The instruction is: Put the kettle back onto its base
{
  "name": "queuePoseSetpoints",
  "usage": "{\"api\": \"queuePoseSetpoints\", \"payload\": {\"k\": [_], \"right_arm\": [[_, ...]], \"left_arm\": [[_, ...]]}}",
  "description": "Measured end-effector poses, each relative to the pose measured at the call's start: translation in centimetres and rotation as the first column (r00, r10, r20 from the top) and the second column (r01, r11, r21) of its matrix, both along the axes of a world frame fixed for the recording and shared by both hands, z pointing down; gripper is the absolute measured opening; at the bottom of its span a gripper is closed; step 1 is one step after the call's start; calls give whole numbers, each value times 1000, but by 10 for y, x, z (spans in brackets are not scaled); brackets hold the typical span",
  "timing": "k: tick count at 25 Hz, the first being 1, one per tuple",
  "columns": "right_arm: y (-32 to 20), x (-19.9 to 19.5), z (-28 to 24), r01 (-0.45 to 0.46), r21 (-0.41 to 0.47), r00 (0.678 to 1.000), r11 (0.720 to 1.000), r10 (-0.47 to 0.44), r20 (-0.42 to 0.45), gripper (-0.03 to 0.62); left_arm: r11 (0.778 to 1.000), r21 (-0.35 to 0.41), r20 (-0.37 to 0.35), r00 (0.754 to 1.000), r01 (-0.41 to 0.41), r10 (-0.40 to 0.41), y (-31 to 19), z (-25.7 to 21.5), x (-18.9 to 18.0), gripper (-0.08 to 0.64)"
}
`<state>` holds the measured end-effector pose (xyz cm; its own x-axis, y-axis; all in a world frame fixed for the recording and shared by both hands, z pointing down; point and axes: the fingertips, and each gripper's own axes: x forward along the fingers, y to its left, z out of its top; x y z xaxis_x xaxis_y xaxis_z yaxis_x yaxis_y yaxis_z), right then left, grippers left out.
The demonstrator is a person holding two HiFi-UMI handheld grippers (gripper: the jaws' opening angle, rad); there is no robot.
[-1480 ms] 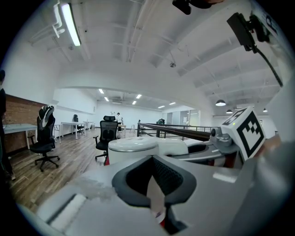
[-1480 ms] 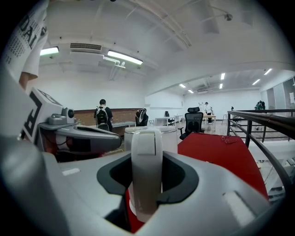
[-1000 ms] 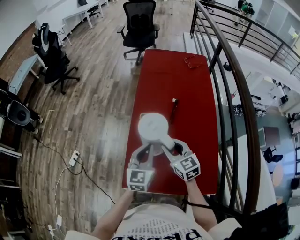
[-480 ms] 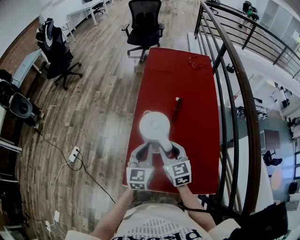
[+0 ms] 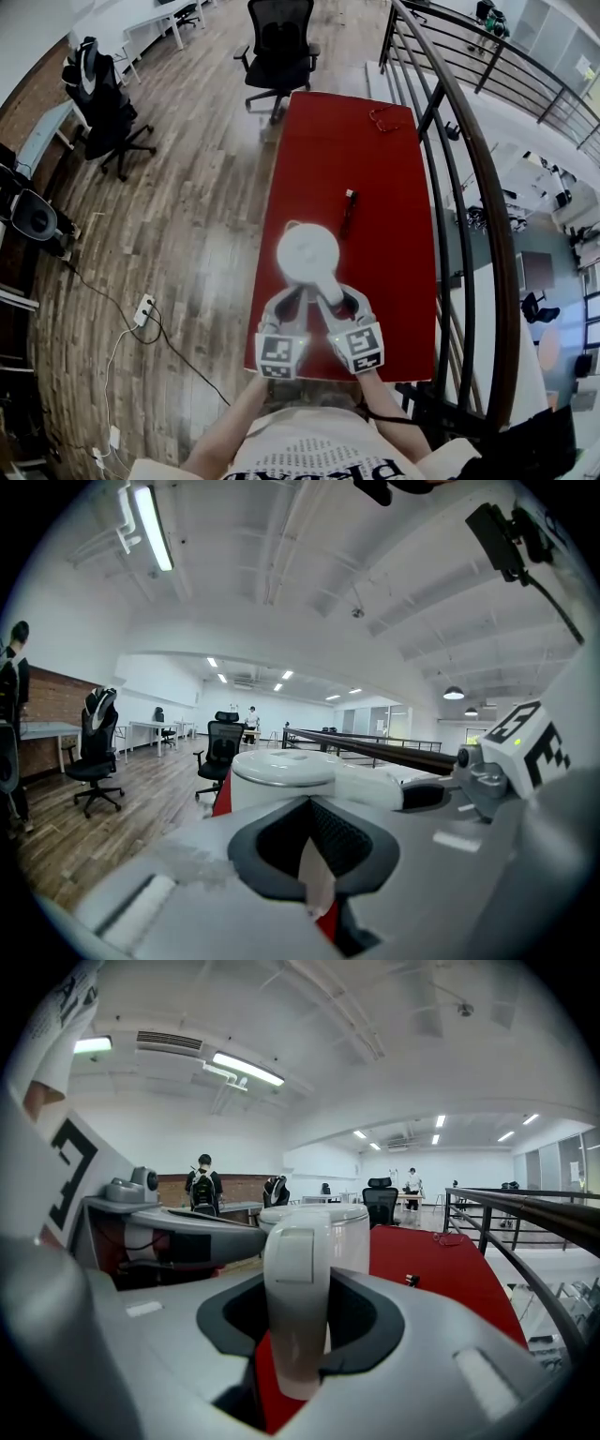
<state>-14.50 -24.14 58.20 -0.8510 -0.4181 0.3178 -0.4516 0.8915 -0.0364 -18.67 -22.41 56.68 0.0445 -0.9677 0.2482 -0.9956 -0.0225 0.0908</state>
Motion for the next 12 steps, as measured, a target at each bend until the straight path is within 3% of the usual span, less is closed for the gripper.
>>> {"api": "queuePoseSetpoints", "payload": {"k": [4, 8, 12], "right_arm": [[-5, 6, 0, 79, 9, 997, 997, -79, 3, 135], [-4, 13, 17, 184, -22, 981, 983, -185, -52, 132], [-7, 17, 18, 200, -20, 979, 980, -200, -39, 130]], "left_arm": [[1000, -5, 6, 1000, -29, 29, -2, -1, 8, 6], [998, -3, 13, 998, -65, 65, 7, 1, 15, 7], [998, -9, 5, 998, -67, 67, 8, 3, 19, 7]]}}
